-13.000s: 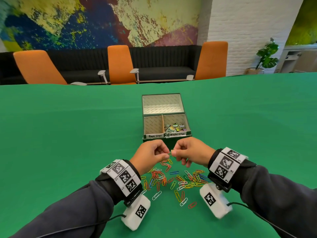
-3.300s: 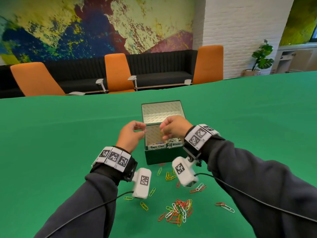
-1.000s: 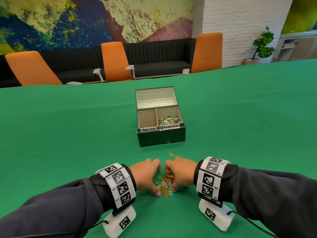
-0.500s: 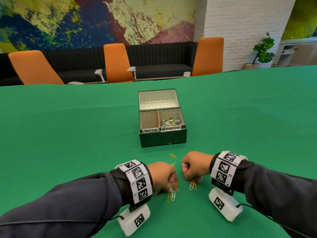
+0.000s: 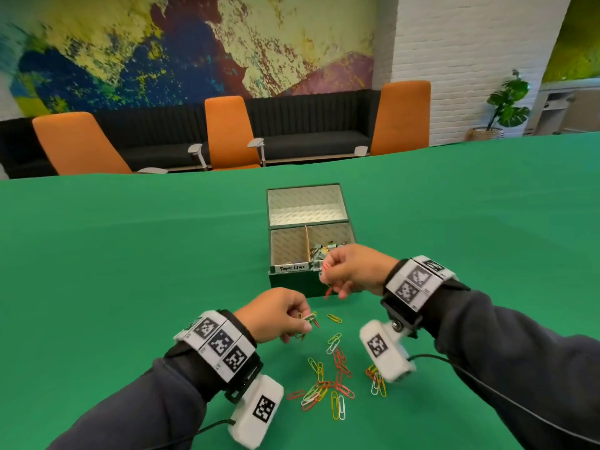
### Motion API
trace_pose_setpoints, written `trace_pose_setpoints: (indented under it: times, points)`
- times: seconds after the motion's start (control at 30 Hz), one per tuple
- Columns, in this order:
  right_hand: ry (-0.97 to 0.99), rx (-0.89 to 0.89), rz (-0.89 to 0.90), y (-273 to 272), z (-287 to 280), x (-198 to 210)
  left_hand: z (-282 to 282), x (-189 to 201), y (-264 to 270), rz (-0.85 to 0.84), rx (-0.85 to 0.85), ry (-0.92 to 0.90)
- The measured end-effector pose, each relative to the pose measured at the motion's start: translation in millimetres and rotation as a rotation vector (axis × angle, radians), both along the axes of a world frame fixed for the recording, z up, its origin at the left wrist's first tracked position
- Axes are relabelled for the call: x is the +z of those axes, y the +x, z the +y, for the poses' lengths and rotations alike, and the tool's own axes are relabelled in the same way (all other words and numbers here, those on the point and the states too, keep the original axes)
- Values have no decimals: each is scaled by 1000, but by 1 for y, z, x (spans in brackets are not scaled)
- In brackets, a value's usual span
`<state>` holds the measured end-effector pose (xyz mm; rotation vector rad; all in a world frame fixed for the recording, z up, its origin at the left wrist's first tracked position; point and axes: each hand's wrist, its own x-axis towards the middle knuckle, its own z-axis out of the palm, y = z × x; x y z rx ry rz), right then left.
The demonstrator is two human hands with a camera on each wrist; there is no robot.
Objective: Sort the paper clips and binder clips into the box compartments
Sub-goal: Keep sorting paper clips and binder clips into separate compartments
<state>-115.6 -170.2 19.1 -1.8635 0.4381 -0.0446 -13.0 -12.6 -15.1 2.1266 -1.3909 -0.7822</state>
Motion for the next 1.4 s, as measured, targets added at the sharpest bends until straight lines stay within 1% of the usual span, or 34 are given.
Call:
trace_pose_setpoints:
  times: [0.07, 0.13, 0.2, 0.27, 0.33, 0.43, 0.5, 0.6, 0.67, 0.7, 0.8, 0.93, 1.0, 1.07, 1.2, 1.23, 1.3, 1.4]
  points:
    - [-26, -44, -34, 26, 1, 10, 6, 2, 9, 0, 43, -42]
    - [-29, -127, -71, 50, 1, 17, 10, 4, 17, 4, 88, -81]
    - [10, -213, -116, 68, 1, 20, 13, 7, 24, 12, 134, -123]
    - [49, -252, -167, 76, 0, 20, 14, 12, 31, 11, 183, -159]
    - [53, -237, -217, 74, -2, 19, 11, 17, 38, 21, 230, -202]
    - [75, -134, -261, 58, -2, 18, 0, 28, 45, -5, 267, -224]
    - [199, -102, -301, 48, -5, 16, -12, 36, 49, -32, 300, -231]
    - [404, -131, -364, 35, -8, 13, -38, 48, 59, -40, 385, -247]
    - [452, -149, -386, 27, -10, 13, -54, 52, 65, -31, 445, -241]
    - [445, -151, -395, 23, -10, 12, -60, 53, 67, -29, 464, -236]
    - [353, -166, -396, 12, -13, 9, -66, 51, 70, -59, 493, -225]
    - [90, -240, -318, 0, -22, 0, -53, 42, 65, -83, 435, -312]
    - [-50, -259, -243, -3, -26, -4, -43, 38, 60, -153, 402, -347]
    - [-161, -221, -148, -5, -28, -6, -33, 35, 56, -216, 347, -333]
    - [-406, -61, 47, -4, -25, -7, -20, 30, 51, -272, 252, -262]
    - [-460, -51, 59, -2, -23, -7, -17, 29, 50, -286, 235, -249]
    - [-569, -79, 24, 4, -21, -6, -14, 28, 50, -306, 224, -236]
    - [-674, -147, -36, 12, -20, 1, -13, 28, 53, -352, 256, -246]
